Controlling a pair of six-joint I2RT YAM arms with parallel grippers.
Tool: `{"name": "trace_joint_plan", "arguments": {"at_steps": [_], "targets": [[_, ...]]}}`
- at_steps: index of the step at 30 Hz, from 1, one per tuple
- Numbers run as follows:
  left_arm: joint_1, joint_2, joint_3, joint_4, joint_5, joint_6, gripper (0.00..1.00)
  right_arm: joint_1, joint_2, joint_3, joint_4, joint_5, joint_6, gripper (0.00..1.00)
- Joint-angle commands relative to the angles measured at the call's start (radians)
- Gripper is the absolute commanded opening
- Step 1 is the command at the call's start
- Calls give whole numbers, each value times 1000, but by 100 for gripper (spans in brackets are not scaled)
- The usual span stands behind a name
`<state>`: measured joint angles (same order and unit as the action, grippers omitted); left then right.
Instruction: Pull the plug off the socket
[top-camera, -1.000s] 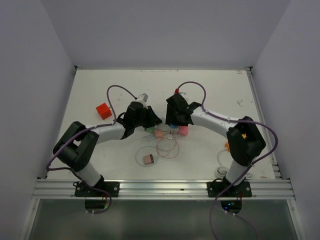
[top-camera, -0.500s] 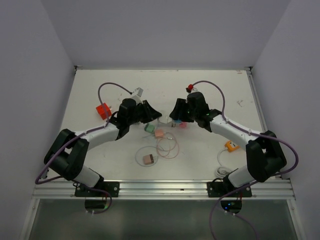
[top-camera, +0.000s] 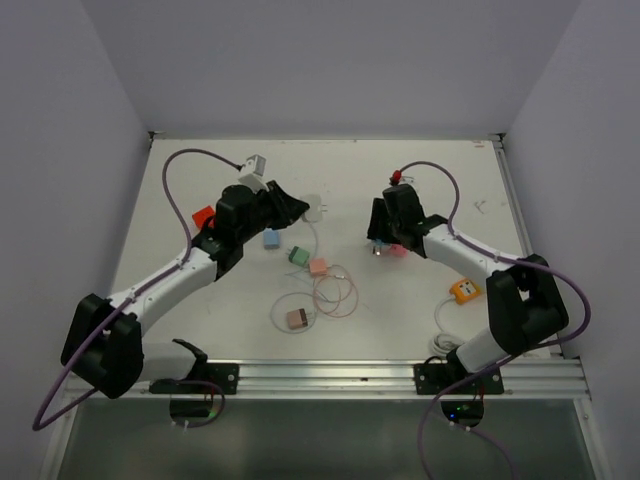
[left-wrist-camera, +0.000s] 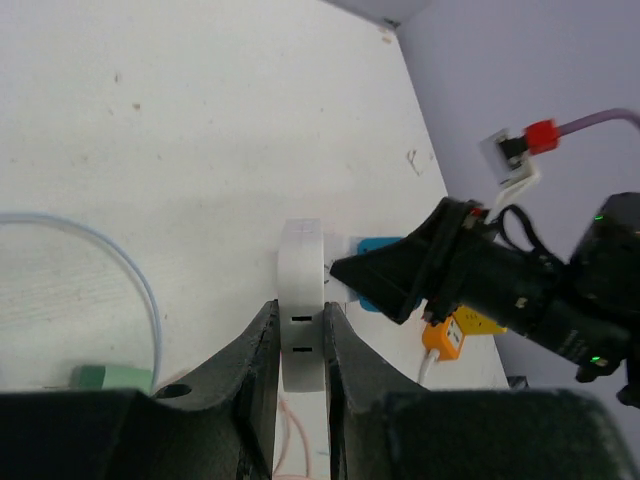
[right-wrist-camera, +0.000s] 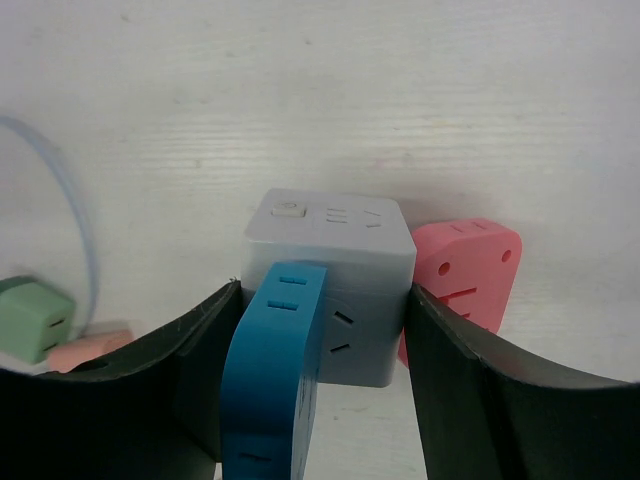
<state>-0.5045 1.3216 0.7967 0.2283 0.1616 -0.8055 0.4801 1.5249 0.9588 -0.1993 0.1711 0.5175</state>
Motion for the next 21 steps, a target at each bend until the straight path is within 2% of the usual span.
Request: {"name": "trace_joint_plan", "arguments": {"at_steps": [1, 7, 14, 21], "targets": [[9, -74, 94, -46, -86, 83, 0, -9, 6, 11, -57, 128, -40, 0], [38, -94, 99, -141, -152, 131, 0, -14, -71, -38, 43, 21, -60, 0], [138, -64, -14, -107, -88, 85, 0, -14, -149, -84, 141, -113, -114, 0], [188, -21, -137, -35, -56, 42, 2, -14, -129, -84, 181, -252, -145, 0]]}}
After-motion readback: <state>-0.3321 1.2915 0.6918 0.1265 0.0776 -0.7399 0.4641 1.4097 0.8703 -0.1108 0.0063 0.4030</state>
